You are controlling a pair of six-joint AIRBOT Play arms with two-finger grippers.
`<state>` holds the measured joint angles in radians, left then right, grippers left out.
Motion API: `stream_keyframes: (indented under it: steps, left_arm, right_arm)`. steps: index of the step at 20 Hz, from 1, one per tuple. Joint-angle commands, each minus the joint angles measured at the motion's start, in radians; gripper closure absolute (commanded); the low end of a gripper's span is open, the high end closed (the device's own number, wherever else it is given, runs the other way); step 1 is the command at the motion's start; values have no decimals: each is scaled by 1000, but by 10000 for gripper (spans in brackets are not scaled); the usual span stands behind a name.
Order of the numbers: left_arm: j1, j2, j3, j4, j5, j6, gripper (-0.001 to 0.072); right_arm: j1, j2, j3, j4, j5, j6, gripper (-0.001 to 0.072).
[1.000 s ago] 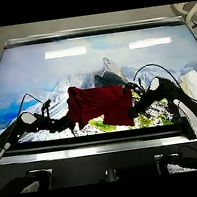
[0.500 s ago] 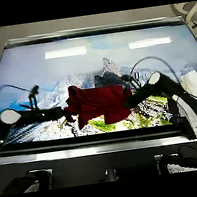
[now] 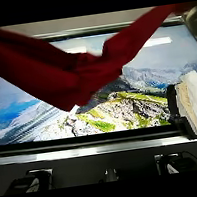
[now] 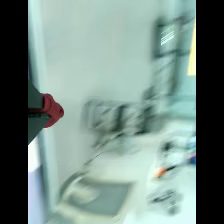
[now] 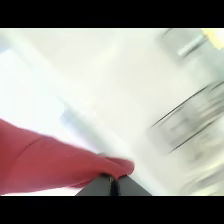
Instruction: Fold the shirts.
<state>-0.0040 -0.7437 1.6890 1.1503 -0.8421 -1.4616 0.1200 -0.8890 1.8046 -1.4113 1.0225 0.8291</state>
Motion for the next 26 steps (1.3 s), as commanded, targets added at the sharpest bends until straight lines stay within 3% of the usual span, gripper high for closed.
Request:
stream_keyframes:
  steps: [1,3,6,9,13,15,18,24,25,26]
  left_arm:
    - [74,54,138,215,11,-172,683]
    - [95,61,138,270,-44,-224,683]
    - [98,61,94,333,-159,-223,682]
    - [98,61,-40,384,-274,-223,681]
    - [96,43,-351,322,-230,-223,681]
    - [96,10,-542,226,-146,-223,681]
    - [89,-96,-793,131,96,-223,681]
    - [89,-407,-780,-77,108,-223,675]
    - [89,-434,-766,-92,84,-222,602]
    - [89,-454,-745,-93,29,-181,335]
  right_arm:
    - [1,165,76,-116,-42,71,696]
    - [1,187,77,-179,-17,114,696]
    - [1,166,76,-250,47,128,696]
    - [1,80,75,-275,265,129,696]
    - [1,-100,-53,-260,539,204,696]
    - [1,-184,-191,-232,490,249,696]
    - [1,-317,-393,-152,298,288,696]
    - [1,-524,-459,-44,352,288,696]
    - [1,-524,-459,-46,348,282,696]
    - [1,-523,-459,-47,346,270,696]
